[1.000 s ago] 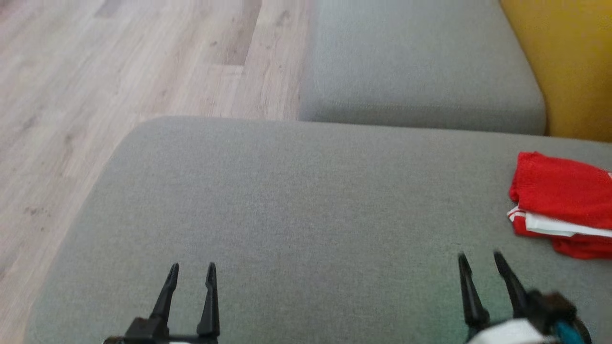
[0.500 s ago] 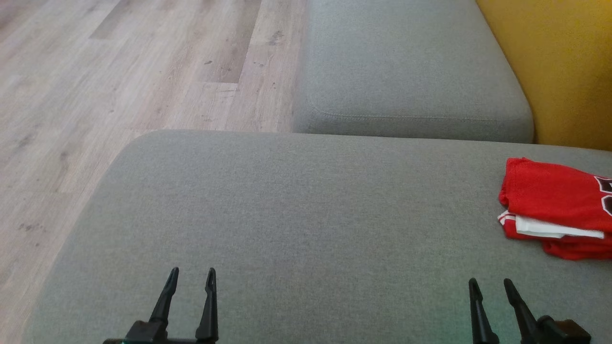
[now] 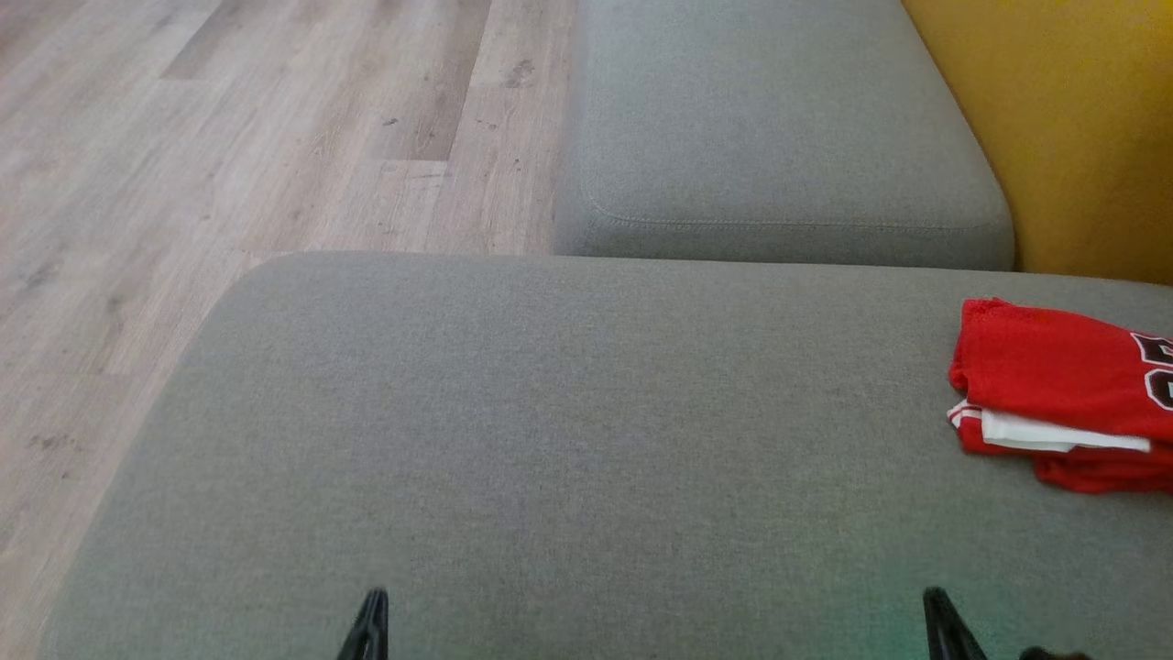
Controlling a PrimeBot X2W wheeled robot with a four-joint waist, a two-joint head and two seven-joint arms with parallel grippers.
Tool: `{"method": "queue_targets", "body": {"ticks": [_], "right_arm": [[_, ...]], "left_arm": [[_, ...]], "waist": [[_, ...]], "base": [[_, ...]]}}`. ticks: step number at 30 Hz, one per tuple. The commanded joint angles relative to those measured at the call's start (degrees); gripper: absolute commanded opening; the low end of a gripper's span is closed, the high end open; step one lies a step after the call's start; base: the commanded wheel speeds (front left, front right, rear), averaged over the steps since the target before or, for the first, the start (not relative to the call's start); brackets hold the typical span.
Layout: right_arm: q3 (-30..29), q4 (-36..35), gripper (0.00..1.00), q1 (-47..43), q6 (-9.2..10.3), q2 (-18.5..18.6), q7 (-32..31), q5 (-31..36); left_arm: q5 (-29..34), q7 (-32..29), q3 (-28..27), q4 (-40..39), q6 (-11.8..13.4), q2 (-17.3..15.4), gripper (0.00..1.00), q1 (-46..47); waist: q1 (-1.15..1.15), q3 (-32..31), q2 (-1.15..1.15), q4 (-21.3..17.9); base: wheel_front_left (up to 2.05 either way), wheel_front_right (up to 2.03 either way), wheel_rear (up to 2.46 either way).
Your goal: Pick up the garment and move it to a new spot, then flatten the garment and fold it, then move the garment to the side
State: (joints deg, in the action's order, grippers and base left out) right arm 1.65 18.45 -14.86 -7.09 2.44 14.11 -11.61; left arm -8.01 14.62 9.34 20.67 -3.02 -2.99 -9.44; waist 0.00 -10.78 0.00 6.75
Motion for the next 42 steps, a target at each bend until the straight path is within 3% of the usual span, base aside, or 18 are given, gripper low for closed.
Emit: {"method": "queue_targets", "body": {"ticks": [1, 42], "right_arm": [[-0.16, -0.86, 0.0, 0.84, -0.01, 0.01, -0.28, -1.1], [-2.82, -2.1, 0.0, 7.52, -0.14, 0.15, -7.03, -27.51]], "left_arm": [[-1.08, -0.38, -0.39, -0.74, -0.06, 0.0, 0.0, 1.16], [-28.75, -7.18, -5.42, -2.83, -1.53, 0.04, 0.0, 5.85]], "waist": [[0.0, 0.14, 0.0, -0.08], [0.0, 3.74, 0.0, -2.3]], "base": [[0.0, 0.0, 0.0], [0.0, 0.0, 0.0]]}}
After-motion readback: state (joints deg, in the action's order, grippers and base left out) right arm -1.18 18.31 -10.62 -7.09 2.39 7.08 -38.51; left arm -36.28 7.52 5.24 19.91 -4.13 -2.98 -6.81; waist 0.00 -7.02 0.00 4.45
